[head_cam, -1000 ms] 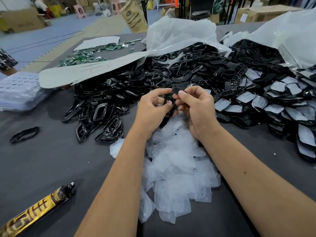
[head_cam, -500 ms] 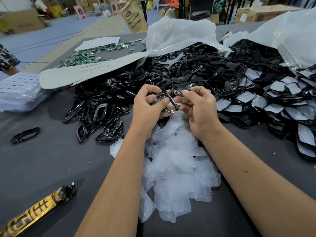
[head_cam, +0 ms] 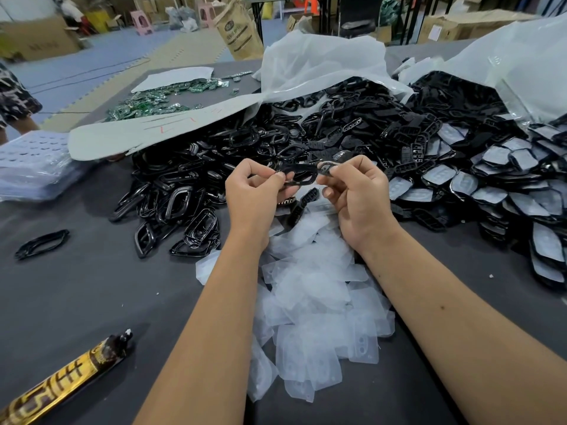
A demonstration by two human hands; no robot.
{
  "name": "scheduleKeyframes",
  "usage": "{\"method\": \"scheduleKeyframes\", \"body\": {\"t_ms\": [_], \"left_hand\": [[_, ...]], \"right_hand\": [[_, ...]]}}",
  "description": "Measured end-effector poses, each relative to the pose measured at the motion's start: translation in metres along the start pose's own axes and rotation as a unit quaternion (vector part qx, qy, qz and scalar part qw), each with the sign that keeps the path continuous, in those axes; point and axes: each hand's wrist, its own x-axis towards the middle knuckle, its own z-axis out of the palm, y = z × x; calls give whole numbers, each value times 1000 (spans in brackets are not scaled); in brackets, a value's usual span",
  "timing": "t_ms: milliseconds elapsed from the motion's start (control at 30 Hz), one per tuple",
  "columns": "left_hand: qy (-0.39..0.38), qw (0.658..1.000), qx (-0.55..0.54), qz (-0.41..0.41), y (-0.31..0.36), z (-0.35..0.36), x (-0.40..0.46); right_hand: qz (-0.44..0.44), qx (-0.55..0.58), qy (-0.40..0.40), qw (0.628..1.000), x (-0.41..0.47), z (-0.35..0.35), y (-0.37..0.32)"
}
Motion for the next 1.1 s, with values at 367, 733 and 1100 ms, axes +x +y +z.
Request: {"method": "scheduleKeyframes", "body": {"t_ms": [367,733,1100], "left_hand": [[1,999,-7,36,1,3,-2],[-1,999,19,26,0,4,-4],[20,1000,8,21,-2,6,0]], "right_hand": [[-64,-64,-30,995,-6,3,6],[-71,-74,-50,993,-8,4,6],[-85,-100,-30,991,2,-1,13]]}}
